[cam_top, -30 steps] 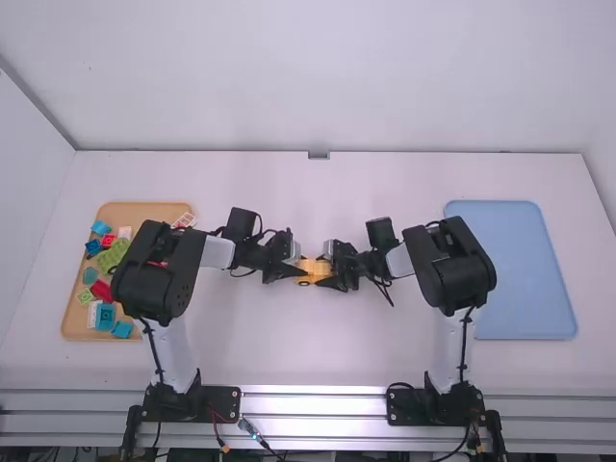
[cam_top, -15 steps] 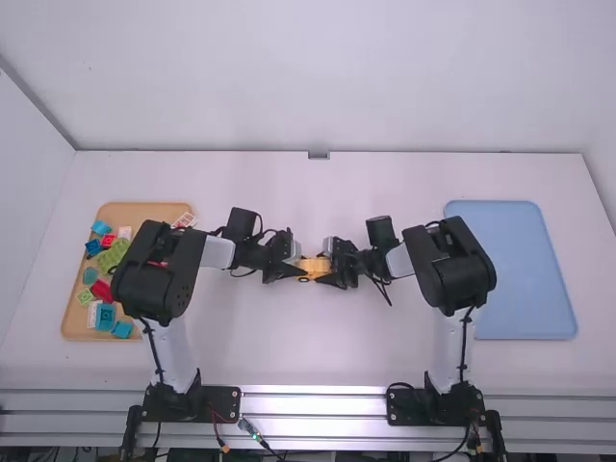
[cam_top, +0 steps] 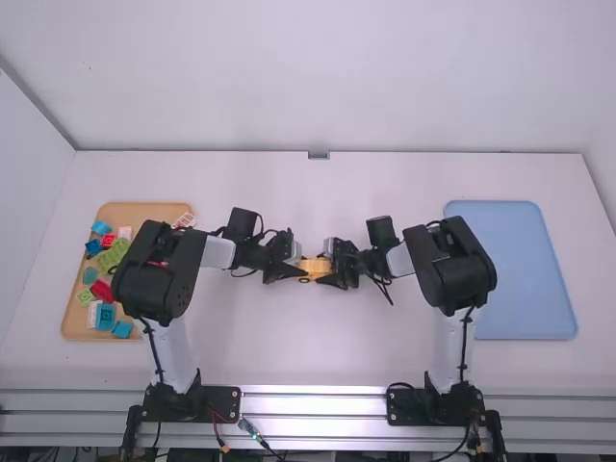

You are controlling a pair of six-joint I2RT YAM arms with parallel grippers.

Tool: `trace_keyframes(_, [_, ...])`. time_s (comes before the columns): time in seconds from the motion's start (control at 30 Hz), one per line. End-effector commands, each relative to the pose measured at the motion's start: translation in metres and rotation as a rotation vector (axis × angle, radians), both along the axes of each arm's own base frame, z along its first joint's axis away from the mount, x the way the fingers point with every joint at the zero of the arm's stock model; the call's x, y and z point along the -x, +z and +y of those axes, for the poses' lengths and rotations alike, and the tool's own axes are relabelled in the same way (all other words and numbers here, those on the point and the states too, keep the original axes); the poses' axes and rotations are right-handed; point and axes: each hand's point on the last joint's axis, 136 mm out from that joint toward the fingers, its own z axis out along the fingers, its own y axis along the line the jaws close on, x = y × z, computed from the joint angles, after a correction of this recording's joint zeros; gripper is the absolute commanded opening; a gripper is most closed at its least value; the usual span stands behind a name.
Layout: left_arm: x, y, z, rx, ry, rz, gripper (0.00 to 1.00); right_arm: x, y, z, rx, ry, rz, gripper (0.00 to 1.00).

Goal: Assemble lego blocks to make yellow taxi

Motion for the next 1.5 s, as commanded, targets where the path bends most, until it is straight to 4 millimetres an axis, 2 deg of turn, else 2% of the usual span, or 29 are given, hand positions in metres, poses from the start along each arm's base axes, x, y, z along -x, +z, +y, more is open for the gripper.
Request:
trace_keyframes(0.0, [-0.004, -0.011, 0.003, -0.051, 0.021, -0.002, 0.14, 0.008, -0.011, -0.001, 0.02, 0.015, 0.013, 0.54])
trace_keyframes(0.2, [-0.004, -0.004, -0.001, -0.012, 0.002, -0.019, 0.13, 0.007, -0.011, -0.001, 0.023, 0.012, 0.011, 0.54])
trace_keyframes(0.43, [-0.003, -0.007, 0.0, -0.024, 0.007, -0.006, 0.13, 0.007, -0.011, -0.001, 0.022, 0.012, 0.008, 0.54])
trace_keyframes(0.53, [0.001, -0.008, 0.001, -0.028, 0.006, 0.014, 0.08, 0.006, -0.011, -0.001, 0.025, 0.009, 0.007, 0.54])
trace_keyframes(0.7, [0.0, -0.008, 0.001, -0.028, 0.007, 0.016, 0.06, 0.006, -0.011, -0.002, 0.028, 0.004, 0.011, 0.54])
trace_keyframes(1.0, [0.001, -0.009, 0.001, -0.033, 0.008, 0.024, 0.08, -0.003, -0.009, 0.0, 0.024, -0.044, 0.035, 0.54])
trace_keyframes(1.2, [0.0, -0.009, 0.001, -0.034, 0.009, 0.018, 0.14, -0.001, -0.01, -0.001, 0.029, -0.036, 0.027, 0.54])
trace_keyframes(1.47, [-0.006, -0.012, 0.004, -0.063, 0.031, 0.002, 0.11, 0.004, -0.014, -0.003, 0.043, -0.008, 0.011, 0.51])
